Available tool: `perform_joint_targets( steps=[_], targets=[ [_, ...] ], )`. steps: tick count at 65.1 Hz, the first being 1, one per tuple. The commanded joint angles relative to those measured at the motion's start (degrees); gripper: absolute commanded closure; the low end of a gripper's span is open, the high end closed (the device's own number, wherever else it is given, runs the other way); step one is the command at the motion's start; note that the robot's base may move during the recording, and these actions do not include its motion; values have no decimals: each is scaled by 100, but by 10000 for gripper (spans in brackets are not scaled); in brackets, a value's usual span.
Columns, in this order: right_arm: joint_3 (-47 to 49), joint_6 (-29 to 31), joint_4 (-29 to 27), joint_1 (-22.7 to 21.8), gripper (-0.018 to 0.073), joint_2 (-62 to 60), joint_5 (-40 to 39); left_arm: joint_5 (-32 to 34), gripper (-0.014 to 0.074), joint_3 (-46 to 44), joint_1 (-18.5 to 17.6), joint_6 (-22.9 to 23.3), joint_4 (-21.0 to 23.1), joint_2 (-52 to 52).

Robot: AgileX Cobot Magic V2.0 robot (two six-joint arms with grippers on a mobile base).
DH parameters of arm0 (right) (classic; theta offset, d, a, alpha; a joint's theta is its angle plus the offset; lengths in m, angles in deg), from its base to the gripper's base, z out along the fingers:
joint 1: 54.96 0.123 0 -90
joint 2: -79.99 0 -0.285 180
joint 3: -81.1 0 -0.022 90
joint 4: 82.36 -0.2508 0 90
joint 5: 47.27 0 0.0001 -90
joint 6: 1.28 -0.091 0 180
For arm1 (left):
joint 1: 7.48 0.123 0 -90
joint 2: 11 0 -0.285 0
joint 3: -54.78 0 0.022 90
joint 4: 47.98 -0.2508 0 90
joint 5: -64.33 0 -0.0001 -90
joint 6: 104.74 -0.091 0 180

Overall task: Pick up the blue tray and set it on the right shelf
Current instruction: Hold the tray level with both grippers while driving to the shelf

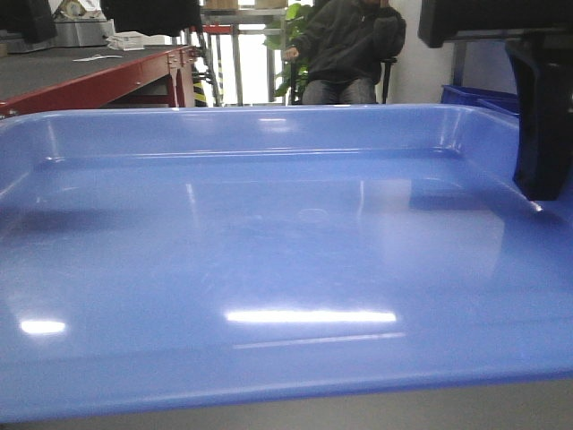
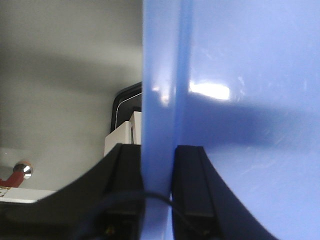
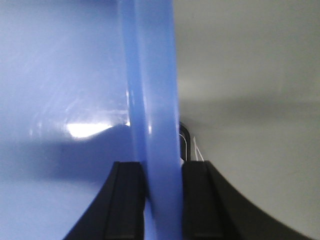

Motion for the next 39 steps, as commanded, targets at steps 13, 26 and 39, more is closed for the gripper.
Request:
perform_joint_targets(
  steps=[13,26,39],
  targets=[
    [173,-77,-187,39,306,-190,-270,-332,615,-182,-37,104,86,-120],
    [173,-77,-187,39,306,-190,-270,-332,615,-182,-37,104,86,-120],
    [173,-77,-187,39,306,-190,-270,-332,615,-182,-37,104,86,-120]
  ],
)
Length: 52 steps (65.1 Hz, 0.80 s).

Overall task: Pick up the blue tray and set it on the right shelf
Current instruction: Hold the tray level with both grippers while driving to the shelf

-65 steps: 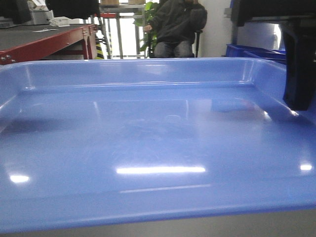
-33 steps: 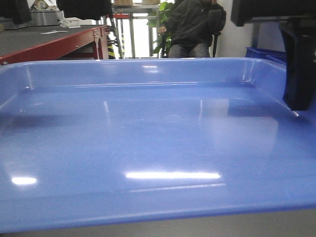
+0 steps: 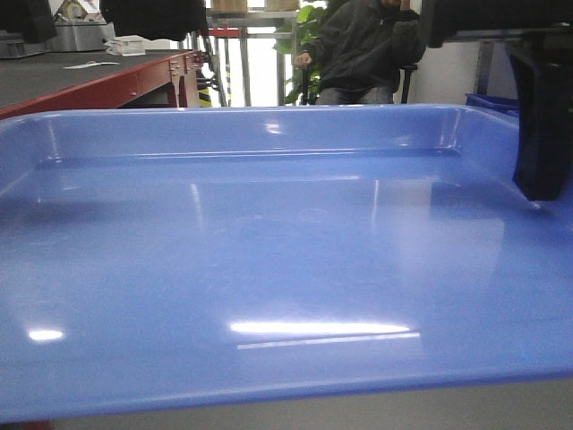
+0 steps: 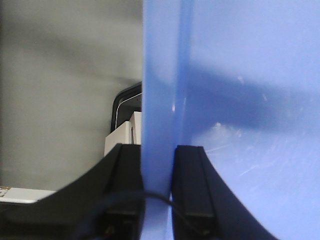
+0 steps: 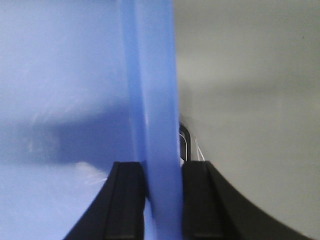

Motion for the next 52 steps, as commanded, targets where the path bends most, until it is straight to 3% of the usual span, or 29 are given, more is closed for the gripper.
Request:
perform_joint_targets(
  steps=[1,52],
  targets=[
    [173,-77,-187,39,306,-190,-261,-332,615,-182,-37,113,86,-120],
    [173,-77,-187,39,306,-190,-261,-332,615,-182,-37,113,86,-120]
  ],
)
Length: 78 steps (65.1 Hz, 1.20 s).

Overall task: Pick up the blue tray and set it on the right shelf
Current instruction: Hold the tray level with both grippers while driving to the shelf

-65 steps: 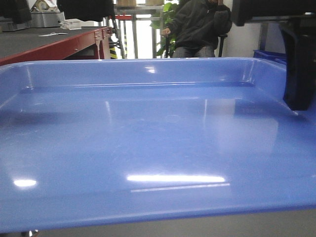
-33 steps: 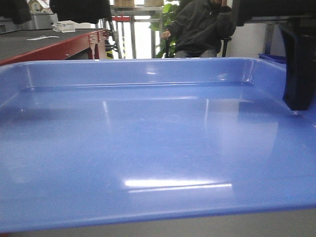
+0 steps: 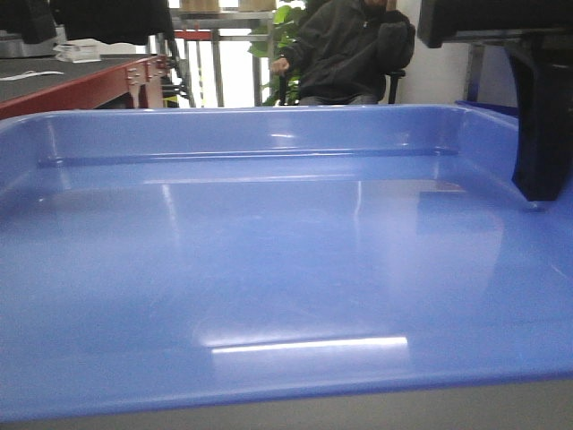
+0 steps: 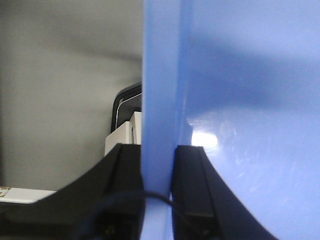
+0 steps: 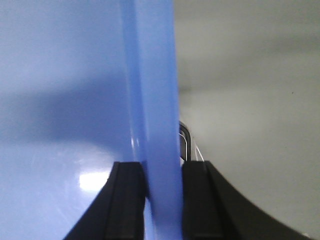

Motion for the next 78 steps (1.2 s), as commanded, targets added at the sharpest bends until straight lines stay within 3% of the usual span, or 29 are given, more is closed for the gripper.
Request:
perform_joint_targets(
  steps=[1,78],
  targets=[
    [173,-77,-187,39,306,-190,-261,-334,615,-182,-37,113,88,-120],
    [173,-77,-187,39,306,-190,-261,-334,615,-182,-37,113,88,-120]
  ],
)
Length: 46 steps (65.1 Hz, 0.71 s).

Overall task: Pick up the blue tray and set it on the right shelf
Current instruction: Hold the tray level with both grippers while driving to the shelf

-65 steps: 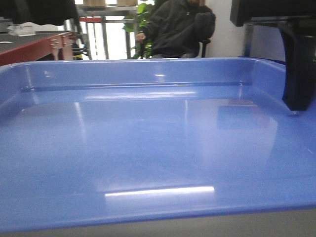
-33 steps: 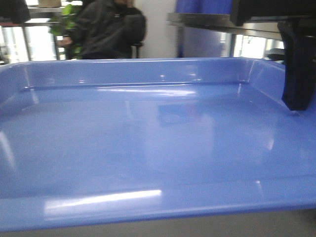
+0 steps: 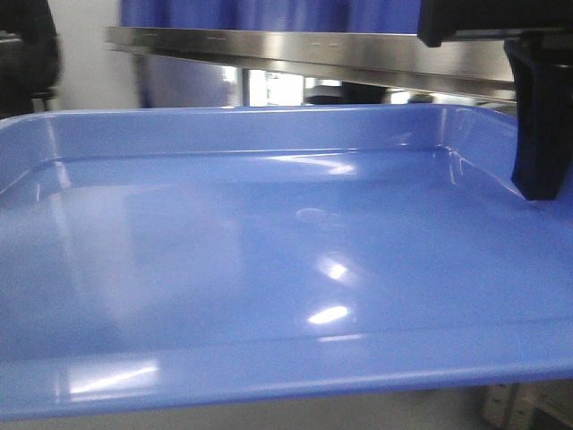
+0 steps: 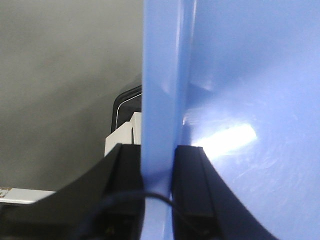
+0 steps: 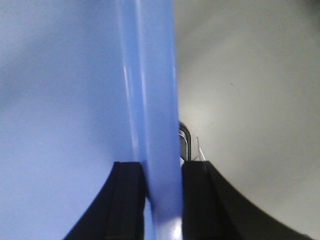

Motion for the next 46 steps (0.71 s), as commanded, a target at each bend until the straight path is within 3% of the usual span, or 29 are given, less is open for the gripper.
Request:
perform_joint_targets(
  steps=[1,46],
  targets=[
    [173,-69,-177,39,306,-190,-248,-334,615,-182,-37,113,98,-120],
    [173,-69,-177,39,306,-190,-248,-334,615,-182,-37,113,98,-120]
  ],
)
